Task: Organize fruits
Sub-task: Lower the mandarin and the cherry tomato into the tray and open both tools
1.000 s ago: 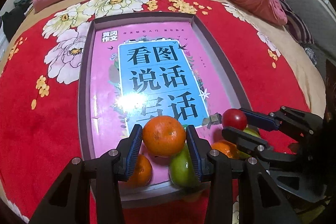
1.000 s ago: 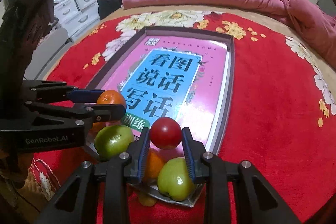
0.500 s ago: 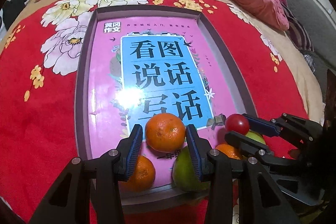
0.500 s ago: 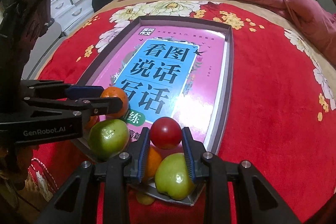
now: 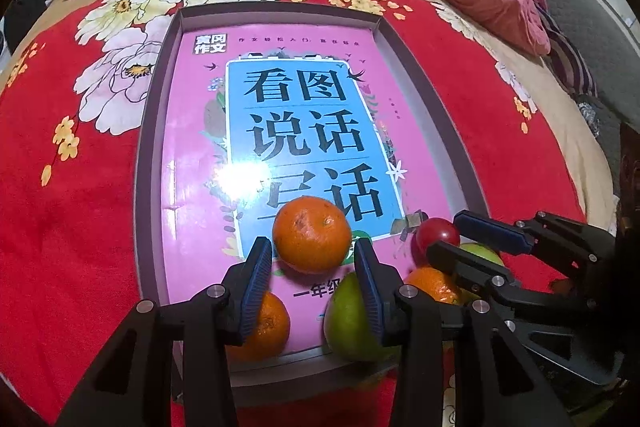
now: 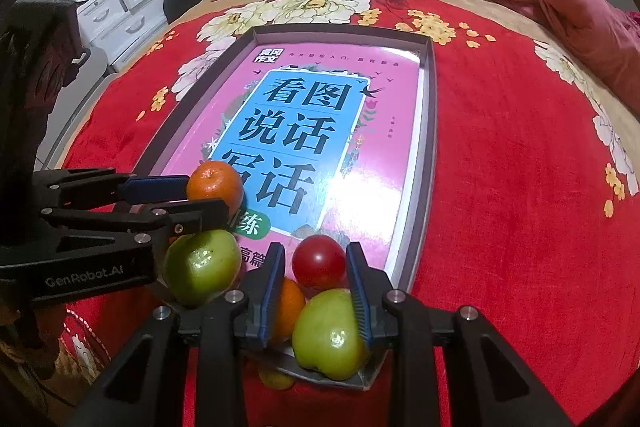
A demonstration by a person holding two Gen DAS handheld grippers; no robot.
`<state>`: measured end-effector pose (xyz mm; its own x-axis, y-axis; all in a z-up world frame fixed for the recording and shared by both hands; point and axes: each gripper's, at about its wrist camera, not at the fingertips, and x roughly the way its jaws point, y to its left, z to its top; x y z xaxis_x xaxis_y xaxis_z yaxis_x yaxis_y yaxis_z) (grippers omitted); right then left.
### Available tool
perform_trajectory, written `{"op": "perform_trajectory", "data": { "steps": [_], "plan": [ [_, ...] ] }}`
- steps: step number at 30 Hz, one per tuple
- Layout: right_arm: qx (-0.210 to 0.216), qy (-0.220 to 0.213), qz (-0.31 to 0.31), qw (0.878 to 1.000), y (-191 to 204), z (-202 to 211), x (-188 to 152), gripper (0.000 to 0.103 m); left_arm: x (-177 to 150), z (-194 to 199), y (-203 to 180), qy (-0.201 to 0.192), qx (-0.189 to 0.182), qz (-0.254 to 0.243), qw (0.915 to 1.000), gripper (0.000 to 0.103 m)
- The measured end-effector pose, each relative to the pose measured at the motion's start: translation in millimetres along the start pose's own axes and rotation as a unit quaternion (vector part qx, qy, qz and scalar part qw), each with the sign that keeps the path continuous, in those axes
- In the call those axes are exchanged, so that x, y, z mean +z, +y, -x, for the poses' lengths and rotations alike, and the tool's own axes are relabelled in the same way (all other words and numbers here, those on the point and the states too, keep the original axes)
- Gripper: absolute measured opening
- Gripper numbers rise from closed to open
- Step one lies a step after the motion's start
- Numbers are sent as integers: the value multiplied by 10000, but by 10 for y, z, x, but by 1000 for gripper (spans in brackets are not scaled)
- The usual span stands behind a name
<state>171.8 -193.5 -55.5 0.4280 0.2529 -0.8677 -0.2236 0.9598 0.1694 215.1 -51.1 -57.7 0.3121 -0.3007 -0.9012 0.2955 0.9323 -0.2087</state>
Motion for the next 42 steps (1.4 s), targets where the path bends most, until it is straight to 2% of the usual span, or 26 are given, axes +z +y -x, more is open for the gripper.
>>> {"op": "perform_trajectory", "data": {
  "steps": [21, 25, 30, 34, 39, 42],
  "plan": [
    [76, -186, -4, 9998, -6, 129, -78, 36, -52, 235, -58, -232, -171, 17, 9996, 44],
    [90, -219, -21, 9997, -7, 151, -86, 42, -71, 270, -49, -263, -180, 41, 9995, 44],
    [96, -240, -45, 9997, -5, 162, -86, 44, -92, 305, -41, -274, -241, 62, 9993, 44],
    [128, -298, -29, 9995, 29, 186, -81, 54, -119, 367, -55, -341, -264, 34, 9991, 44],
    [68, -385, 66, 9992, 82, 240, -62, 56, -137, 451, -86, -451, -295, 18, 9985, 44],
    [44, -454, 98, 9989, 101, 279, -55, 63, -144, 499, -93, -503, -283, 5, 9983, 44]
  ]
}}
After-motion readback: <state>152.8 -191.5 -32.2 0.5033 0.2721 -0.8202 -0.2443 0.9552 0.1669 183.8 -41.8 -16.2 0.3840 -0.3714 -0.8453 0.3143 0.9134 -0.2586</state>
